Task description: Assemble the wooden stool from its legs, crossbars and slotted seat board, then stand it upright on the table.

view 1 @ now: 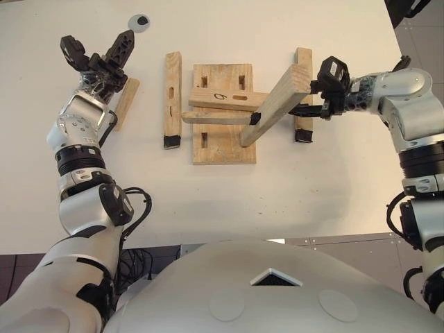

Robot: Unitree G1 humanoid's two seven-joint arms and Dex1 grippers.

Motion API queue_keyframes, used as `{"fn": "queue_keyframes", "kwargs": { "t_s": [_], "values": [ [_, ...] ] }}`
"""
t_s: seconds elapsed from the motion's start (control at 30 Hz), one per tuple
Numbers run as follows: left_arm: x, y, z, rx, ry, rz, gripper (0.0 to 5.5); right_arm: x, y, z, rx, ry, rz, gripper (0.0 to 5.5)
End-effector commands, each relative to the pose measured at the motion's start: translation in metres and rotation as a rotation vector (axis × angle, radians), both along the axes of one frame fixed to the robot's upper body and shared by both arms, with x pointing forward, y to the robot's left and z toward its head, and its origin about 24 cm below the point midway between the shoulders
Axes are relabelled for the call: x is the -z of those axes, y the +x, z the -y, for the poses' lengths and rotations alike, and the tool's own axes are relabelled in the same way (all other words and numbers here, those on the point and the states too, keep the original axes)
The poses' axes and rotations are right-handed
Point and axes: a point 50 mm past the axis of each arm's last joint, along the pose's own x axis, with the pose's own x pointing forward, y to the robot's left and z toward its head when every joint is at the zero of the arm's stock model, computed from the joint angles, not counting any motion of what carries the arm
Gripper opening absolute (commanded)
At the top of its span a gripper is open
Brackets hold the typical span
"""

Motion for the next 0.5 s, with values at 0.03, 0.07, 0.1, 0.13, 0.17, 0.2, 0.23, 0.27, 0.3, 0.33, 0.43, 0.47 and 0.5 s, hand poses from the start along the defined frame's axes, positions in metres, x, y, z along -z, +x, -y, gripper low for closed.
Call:
{"fn": "queue_keyframes", "kwargs": {
  "t_s": [0.03, 0.07, 0.1, 0.13, 0.17, 0.2, 0.23, 0.27, 0.3, 0.33, 0.43, 0.47, 0.5],
  "values": [
    [-0.002, 0.001, -0.001, 0.003, 0.015, -0.002, 3.45, 0.001, 0.005, -0.009, -0.05, -0.016, 0.021, 2.66],
    [-0.002, 0.002, 0.0, 0.008, 0.015, -0.003, 3.45, 0.002, 0.004, -0.009, -0.051, -0.018, 0.021, 2.66],
    [-0.002, 0.002, 0.001, 0.011, 0.014, -0.003, 3.45, 0.003, 0.004, -0.009, -0.057, -0.02, 0.016, 2.66],
    [-0.002, 0.003, 0.002, 0.015, 0.014, -0.004, 3.45, 0.004, 0.004, -0.01, -0.058, -0.022, 0.015, 2.66],
    [-0.002, 0.002, 0.002, 0.017, 0.013, -0.005, 3.45, 0.005, 0.005, -0.011, -0.061, -0.025, 0.014, 2.66],
    [-0.001, 0.002, 0.003, 0.018, 0.012, -0.005, 3.45, 0.007, 0.006, -0.013, -0.061, -0.028, 0.014, 2.66],
    [-0.001, 0.002, 0.003, 0.018, 0.011, -0.006, 3.45, 0.008, 0.008, -0.015, -0.064, -0.033, 0.014, 2.66],
    [-0.001, 0.002, 0.004, 0.02, 0.01, -0.007, 3.45, 0.01, 0.01, -0.016, -0.064, -0.038, 0.012, 2.66],
    [0.0, 0.002, 0.005, 0.024, 0.009, -0.007, 3.45, 0.011, 0.011, -0.016, -0.062, -0.045, 0.011, 2.66],
    [-0.001, 0.003, 0.007, 0.03, 0.009, -0.007, 3.45, 0.013, 0.013, -0.016, -0.056, -0.051, 0.013, 2.66],
    [-0.001, 0.003, 0.008, 0.037, 0.008, -0.006, 3.45, 0.014, 0.017, -0.013, -0.038, -0.06, 0.018, 2.66],
    [-0.001, 0.002, 0.007, 0.036, 0.008, -0.007, 3.45, 0.014, 0.018, -0.013, -0.039, -0.064, 0.018, 2.66],
    [0.0, 0.002, 0.007, 0.035, 0.009, -0.009, 3.45, 0.015, 0.019, -0.012, -0.041, -0.068, 0.016, 2.66]
  ]
}}
